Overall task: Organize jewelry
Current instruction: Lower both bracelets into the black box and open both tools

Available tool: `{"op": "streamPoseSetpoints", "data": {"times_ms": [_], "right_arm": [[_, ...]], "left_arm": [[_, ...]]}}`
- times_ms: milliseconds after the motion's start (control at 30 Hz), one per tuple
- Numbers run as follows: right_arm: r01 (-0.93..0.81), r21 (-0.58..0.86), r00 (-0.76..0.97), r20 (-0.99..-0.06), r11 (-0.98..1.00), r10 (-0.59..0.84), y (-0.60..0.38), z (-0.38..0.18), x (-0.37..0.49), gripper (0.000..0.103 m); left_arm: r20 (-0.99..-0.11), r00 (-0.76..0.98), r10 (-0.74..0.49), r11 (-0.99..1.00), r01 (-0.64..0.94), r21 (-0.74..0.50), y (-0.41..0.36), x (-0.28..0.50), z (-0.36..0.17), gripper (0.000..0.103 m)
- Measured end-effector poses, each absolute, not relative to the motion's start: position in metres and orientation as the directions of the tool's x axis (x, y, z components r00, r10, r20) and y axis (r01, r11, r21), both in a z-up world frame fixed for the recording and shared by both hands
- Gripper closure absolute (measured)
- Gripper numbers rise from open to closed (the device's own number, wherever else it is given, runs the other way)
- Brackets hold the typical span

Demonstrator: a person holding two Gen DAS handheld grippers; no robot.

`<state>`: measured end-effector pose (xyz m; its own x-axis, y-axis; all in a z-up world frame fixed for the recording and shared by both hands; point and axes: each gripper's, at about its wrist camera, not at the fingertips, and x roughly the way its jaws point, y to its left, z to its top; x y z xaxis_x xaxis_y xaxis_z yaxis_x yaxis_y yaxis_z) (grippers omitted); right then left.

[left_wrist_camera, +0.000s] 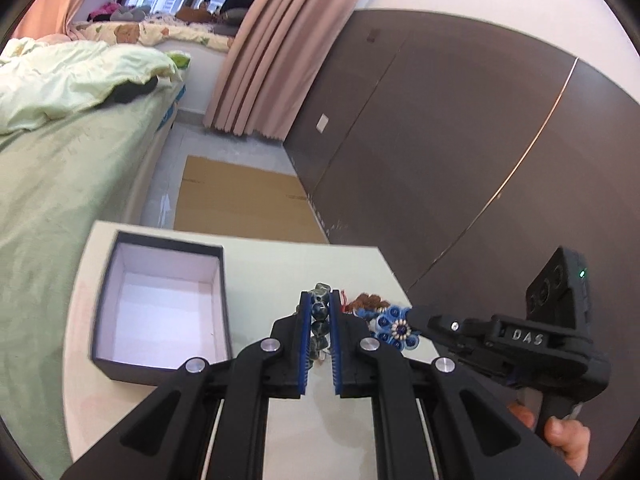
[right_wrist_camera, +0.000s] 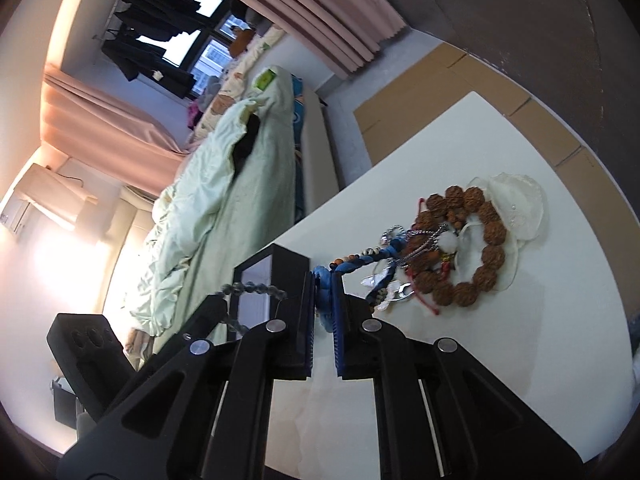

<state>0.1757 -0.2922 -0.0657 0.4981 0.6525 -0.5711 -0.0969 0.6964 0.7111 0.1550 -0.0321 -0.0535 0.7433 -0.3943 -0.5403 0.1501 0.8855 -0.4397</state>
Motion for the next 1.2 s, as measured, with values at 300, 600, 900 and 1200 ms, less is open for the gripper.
{"op": "streamPoseSetpoints", "data": {"times_ms": [300,600,900,1200], "right_arm": [[-0.195,0.761,0.537,-0.446,0.619,0.717,-0.268,-0.044,0.157,0.094],[-0.303,0.803,0.537,-0.301,0.513,0.788,-0.242,-0.025,0.148,0.094],[-0.321,0.841,0.529,-0.221,0.435,0.819,-0.24,-0.018,0.153,0.094],[-0.419,0.814,0.506,-0.158,0.402,0.848,-0.221,0.014,0.157,0.094]], "left_arm": [[-0.489,0.804,-0.338,0.892,0.108,-0.439,0.016,0.134,-0.027,0.097],[-0.506,0.818,-0.276,0.907,0.046,-0.419,0.041,0.127,-0.027,0.097],[-0.528,0.808,-0.262,0.91,0.025,-0.413,0.041,0.135,-0.034,0.097],[-0.539,0.805,-0.248,0.896,-0.021,-0.444,0.055,0.145,-0.039,0.083]]}}
